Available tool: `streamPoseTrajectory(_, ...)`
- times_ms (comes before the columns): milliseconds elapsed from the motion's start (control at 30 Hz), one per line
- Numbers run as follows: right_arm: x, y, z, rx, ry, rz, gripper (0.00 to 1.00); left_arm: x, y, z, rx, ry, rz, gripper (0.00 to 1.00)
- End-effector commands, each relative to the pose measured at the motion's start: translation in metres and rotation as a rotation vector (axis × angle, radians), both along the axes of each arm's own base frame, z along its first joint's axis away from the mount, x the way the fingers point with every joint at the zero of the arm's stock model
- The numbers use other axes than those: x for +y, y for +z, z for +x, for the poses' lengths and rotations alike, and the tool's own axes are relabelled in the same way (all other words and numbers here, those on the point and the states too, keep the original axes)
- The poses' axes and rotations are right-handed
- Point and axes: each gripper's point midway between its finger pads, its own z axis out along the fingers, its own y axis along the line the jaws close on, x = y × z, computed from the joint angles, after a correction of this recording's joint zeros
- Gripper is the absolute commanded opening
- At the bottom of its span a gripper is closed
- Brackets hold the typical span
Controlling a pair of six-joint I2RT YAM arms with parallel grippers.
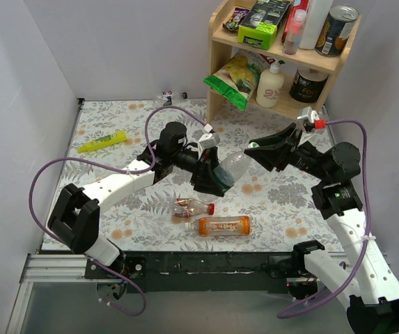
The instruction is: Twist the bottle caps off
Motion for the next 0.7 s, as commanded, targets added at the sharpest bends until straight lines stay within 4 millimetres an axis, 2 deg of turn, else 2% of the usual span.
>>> streamPoseTrajectory(0,-0.020,0.040,0.006,-0.150,-0.168,0.016,0.29,-0.004,-0.023,0.022,-0.044,0.135,0.136,0.52)
streamPoseTrajectory(100,-0.031,0.041,0.009,-0.172,-0.253,-0.010,0.29,-0.004,-0.029,0.026,-0.077,0.165,0.168,0.52)
streamPoseTrajectory(200,-0.036,0.037,0.012,-0.179,-0.292,-0.040,0.30,-0.003,-0.024,0.019,-0.077,0.133,0.147,0.52)
streamPoseTrajectory(467,-0.028,0.025,0.019,-0.144,-0.250,-0.034,0.32,-0.004,-0.008,0.006,-0.056,0.081,0.060,0.51)
streamPoseTrajectory(600,-0.033,0.021,0.035,-0.071,-0.314,-0.023,0.32,-0.008,-0.017,0.021,-0.067,0.177,0.107,0.52)
streamPoseTrajectory(667,-0.039,0.020,0.044,-0.028,-0.368,-0.020,0.32,-0.010,-0.029,0.050,-0.089,0.347,0.178,0.52)
